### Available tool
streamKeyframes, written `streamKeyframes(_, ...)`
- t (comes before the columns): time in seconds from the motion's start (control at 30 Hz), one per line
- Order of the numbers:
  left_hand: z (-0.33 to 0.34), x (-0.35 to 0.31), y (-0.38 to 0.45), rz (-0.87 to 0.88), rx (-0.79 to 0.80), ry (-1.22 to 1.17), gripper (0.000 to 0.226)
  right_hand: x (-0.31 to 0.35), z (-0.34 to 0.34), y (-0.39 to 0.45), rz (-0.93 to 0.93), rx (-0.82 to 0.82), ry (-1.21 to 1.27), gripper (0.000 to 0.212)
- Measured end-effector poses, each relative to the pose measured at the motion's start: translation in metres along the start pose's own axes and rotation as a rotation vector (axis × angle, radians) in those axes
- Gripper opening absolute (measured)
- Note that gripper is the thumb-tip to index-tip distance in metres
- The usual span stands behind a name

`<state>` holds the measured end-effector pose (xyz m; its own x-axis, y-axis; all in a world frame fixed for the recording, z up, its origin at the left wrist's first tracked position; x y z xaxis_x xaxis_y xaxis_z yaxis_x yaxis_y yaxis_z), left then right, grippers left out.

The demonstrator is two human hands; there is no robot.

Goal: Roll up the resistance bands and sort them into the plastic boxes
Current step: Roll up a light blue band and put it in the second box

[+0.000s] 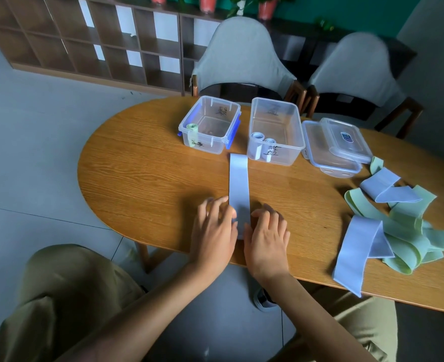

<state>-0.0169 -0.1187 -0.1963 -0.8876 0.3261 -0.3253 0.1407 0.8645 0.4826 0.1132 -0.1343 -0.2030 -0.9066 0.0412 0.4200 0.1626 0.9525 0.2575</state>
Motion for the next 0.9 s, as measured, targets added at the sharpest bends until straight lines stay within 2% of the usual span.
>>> streamKeyframes(0.23,0.013,0.005,0.026,-0.021,0.003,0.037,0.009,0.002,0.008,0.024,0.06,-0.018,0.032,0.038)
streamKeyframes(0.53,0.03,0.009,0.064,-0.04,0.033,0.066,0.025,0.006,0.02,0.066,0.107,-0.033,0.04,0.04)
streamKeyframes(0.9,0.044,0.013,0.109,-0.072,0.069,0.184,0.03,0.01,0.03,0.115,0.201,-0.034,-0.035,0.047)
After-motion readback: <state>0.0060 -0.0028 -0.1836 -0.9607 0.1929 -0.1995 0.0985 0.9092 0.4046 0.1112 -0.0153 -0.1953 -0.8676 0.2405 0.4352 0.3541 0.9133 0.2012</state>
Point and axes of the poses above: each hand's wrist, its own y-axis towards the middle knuckle, its own z-axis out of the palm, x = y × z, the point moved 4 cm from there along y, towards the middle knuckle, and after that the axes turned 3 degrees about y, right-handed, at the moved point
